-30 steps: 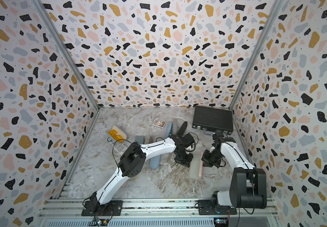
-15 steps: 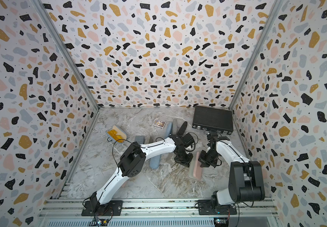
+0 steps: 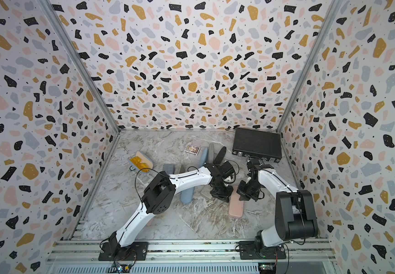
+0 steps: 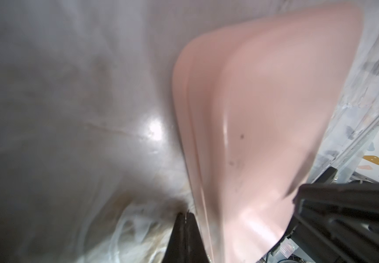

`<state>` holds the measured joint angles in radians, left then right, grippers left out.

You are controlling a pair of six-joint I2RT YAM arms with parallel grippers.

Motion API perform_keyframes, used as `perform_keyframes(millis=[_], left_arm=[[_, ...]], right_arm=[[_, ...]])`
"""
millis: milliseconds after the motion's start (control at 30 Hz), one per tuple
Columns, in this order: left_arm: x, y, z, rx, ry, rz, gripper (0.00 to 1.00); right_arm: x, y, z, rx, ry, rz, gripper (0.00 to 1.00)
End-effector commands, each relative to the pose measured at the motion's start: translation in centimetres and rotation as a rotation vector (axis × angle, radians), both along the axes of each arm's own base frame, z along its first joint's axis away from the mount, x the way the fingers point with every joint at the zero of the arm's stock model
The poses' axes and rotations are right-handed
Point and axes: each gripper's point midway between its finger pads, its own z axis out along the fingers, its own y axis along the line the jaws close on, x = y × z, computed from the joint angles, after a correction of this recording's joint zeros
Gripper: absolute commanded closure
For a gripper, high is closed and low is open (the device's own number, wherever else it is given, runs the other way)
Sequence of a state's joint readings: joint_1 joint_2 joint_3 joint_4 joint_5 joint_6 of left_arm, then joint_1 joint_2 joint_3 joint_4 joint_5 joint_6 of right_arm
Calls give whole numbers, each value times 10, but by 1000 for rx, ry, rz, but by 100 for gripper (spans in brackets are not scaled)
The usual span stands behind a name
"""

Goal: Close the glasses case
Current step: Close the glasses case at the center of the board, then pick up the glasses case at the center of the board.

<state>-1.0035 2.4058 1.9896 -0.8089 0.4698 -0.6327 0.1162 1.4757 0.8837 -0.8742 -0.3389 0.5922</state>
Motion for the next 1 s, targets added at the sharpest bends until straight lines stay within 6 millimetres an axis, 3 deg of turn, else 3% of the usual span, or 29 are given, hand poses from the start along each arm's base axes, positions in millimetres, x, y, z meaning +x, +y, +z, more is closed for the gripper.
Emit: perform_keyframes(millis=[0,200,333,467,567,667,833,967], left_arm=[[13,9,41,-31,-75,22,100],[42,35,111,-94,-188,82,100],[64,69,171,-132,-306,137,100],[80,125,211,-97,-424,194,71],[84,174,219,-39,-471,247,44],[79,221,213,31,-465,304,26],[46,303,186,235,-410,385,17],[5,340,166,350,-340,399,14]], right_arm=[[2,-7,20,-45,-47,-18,94],[7,-12,51,-61,-137,-38,79],[10,-7,65,-29,-190,-30,69],[13,-1,74,1,-226,-10,59],[14,5,78,5,-247,19,53],[15,15,79,2,-259,66,49],[13,45,76,-32,-250,196,47],[16,63,69,-17,-242,230,47]])
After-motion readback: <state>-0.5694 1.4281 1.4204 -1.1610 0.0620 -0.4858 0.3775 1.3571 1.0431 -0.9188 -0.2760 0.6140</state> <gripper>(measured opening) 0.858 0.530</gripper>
